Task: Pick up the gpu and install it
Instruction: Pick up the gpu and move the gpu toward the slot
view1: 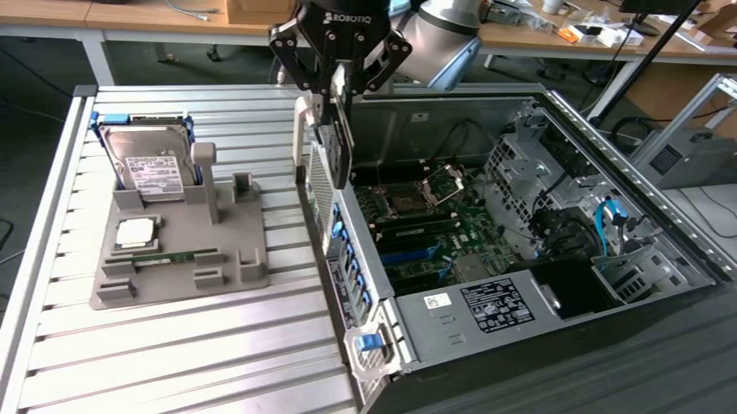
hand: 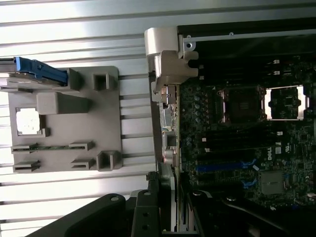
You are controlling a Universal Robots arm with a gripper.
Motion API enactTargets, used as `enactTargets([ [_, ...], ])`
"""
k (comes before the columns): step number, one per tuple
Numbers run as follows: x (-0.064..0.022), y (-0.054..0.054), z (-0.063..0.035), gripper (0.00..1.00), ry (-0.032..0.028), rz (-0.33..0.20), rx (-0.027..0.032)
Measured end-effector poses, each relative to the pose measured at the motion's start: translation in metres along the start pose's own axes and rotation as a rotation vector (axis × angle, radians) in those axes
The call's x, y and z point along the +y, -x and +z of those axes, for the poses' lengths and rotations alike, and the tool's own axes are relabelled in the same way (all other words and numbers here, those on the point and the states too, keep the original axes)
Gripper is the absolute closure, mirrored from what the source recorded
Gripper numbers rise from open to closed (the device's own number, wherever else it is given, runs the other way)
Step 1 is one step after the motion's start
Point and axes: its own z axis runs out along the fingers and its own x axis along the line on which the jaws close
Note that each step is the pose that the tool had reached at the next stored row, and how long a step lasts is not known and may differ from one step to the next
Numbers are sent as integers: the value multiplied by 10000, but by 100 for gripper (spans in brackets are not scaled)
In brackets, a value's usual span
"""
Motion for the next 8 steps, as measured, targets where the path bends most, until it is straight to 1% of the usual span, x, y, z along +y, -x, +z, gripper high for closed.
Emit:
enactTargets([
  [8, 1, 35, 1, 73, 0, 0, 0],
])
